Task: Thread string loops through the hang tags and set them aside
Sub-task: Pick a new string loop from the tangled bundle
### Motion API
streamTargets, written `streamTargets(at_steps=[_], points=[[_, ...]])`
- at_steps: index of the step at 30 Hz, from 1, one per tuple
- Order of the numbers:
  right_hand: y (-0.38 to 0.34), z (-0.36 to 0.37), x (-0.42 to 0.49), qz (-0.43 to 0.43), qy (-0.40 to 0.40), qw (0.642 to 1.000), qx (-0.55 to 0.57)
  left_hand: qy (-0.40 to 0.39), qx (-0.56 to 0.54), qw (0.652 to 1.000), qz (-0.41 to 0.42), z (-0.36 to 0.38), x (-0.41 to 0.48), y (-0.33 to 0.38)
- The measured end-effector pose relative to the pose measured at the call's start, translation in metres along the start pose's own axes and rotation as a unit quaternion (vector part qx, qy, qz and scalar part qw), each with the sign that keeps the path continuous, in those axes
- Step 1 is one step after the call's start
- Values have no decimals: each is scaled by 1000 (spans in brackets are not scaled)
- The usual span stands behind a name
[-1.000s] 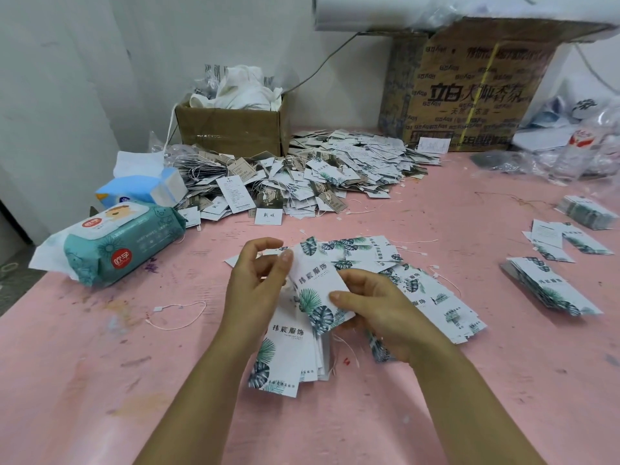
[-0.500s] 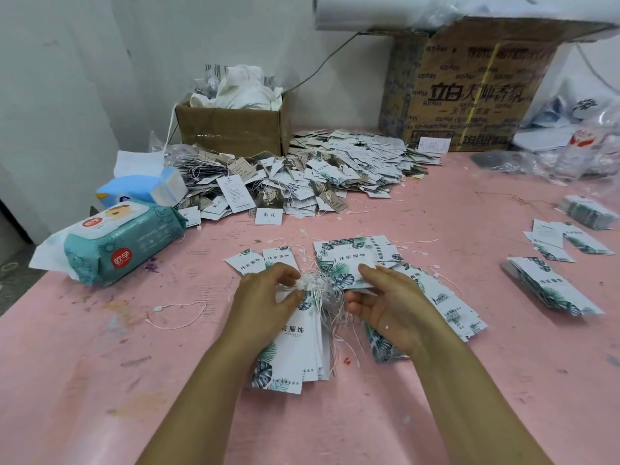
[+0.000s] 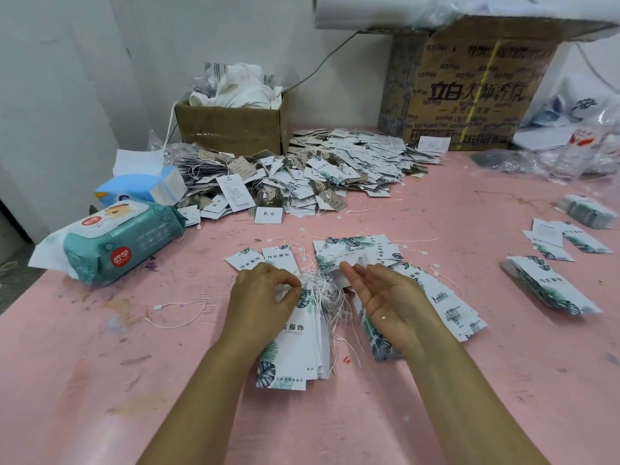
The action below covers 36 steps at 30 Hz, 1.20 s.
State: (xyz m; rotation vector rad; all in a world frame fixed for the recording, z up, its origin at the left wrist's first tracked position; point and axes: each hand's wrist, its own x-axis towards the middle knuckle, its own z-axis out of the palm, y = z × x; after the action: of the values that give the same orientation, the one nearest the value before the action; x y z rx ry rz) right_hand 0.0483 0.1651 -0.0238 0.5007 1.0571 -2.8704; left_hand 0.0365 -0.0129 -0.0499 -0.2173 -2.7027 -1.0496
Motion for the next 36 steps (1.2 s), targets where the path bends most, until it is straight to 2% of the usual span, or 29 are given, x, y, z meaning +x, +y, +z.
streamTargets(at_steps=[10,12,14,16,17,18,20,21,22,25,32,36], points=[[1,0,2,2,-14,1000,-17,-7,21,1000,0,7,0,-3],[3,-2,3,-18,-22,996,-80,-3,17,1000,8,8,-1,-1],[7,-2,3,-57,-34,976,-207,-7,22,1000,12,9,-2,0],[13,-3,2,-98,-39,931,-350,-18,34,999,14,10,-2,1],[16,-4,2,-127,-38,897,-422,-22,39,999,14,11,-2,1],[19,-5,2,-171,-39,847,-501,-24,44,999,15,11,-2,1],[25,-9,5,-258,-53,718,-645,-22,48,998,15,12,-2,1],[27,-10,6,-280,-64,673,-681,-19,46,999,15,12,-2,1],[29,-10,6,-282,-76,655,-697,-18,44,999,16,12,-2,1],[31,-9,6,-266,-105,656,-698,-24,48,998,20,12,-2,2],[34,-6,4,-222,-141,723,-639,-13,5,1000,-2,12,-1,3],[32,-4,4,-218,-150,736,-624,5,-18,1000,-7,12,0,3]])
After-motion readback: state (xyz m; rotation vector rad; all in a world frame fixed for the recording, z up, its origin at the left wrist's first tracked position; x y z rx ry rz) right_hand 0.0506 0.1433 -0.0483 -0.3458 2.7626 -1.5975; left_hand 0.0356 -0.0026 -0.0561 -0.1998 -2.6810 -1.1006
